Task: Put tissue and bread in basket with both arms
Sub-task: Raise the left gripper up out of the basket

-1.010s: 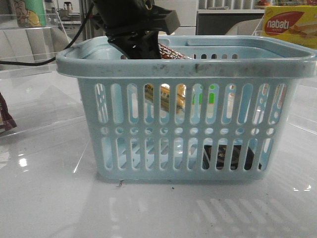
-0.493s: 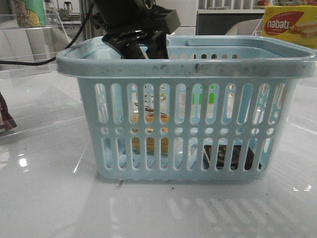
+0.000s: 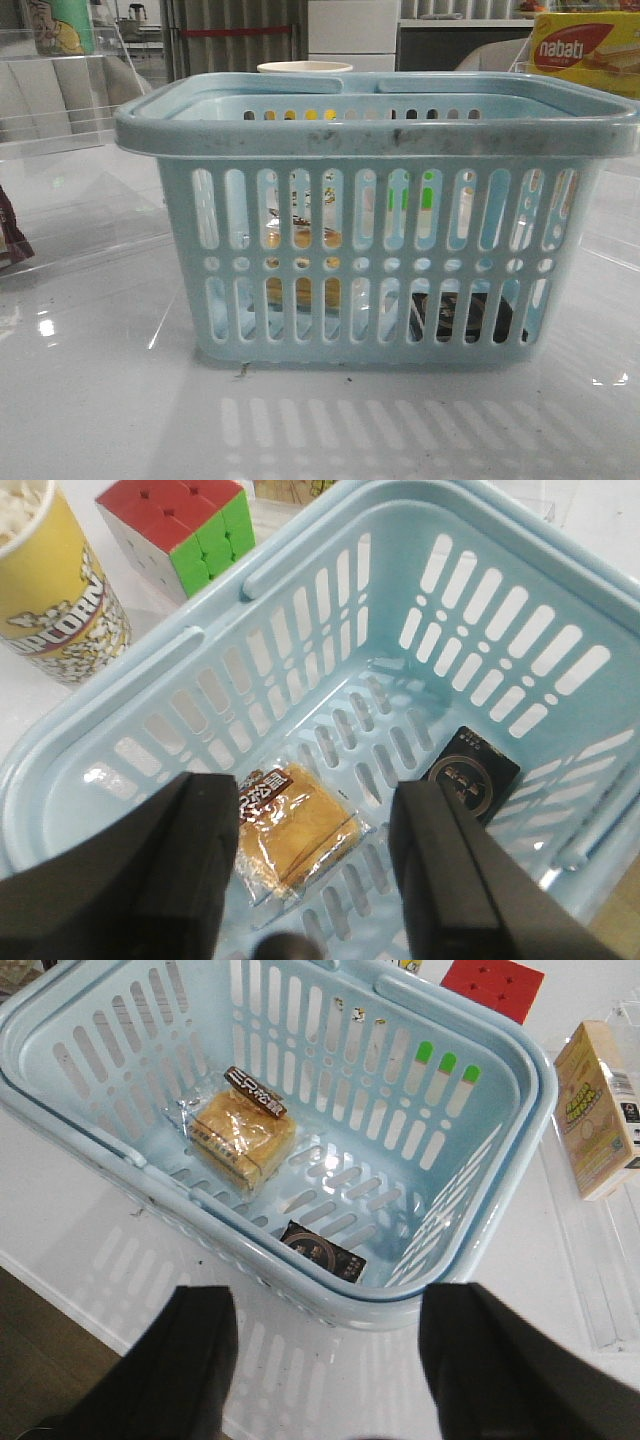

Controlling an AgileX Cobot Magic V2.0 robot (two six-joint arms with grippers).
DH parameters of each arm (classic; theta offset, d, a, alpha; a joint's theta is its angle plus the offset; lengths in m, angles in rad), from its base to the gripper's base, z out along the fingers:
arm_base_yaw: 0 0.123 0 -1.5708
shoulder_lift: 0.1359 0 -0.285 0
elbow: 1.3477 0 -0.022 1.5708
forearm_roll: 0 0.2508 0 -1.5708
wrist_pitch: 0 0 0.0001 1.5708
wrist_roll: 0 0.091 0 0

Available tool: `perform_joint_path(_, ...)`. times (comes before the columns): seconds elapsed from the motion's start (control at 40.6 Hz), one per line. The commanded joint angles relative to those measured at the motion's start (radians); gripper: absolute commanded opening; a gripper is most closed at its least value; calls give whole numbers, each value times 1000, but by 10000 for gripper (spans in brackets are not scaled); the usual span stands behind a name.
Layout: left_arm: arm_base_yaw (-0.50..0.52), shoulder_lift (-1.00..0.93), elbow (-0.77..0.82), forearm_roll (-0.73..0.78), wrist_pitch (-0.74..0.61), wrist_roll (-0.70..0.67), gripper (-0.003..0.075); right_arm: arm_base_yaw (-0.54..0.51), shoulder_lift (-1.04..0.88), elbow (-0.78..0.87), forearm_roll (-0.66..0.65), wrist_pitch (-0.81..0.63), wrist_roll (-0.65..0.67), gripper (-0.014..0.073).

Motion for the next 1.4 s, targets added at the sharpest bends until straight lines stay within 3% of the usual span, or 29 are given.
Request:
perform_joint_path(0.0, -3, -113, 37, 5, -35, -2, 401, -1, -7, -24, -4, -61, -12, 508)
perform_joint_path(0.764, -3, -824, 729, 17, -147, -10, 401, -1, -7, -24, -4, -64, -12, 508)
perform_joint_path(1.035, -3, -980, 855, 49, -147, -102, 401, -1, -7, -20, -4, -61, -12, 508)
perform_joint_path(1.38, -3, -992, 898, 86, -171, -108, 401, -1, -13, 61, -10, -16, -37, 508)
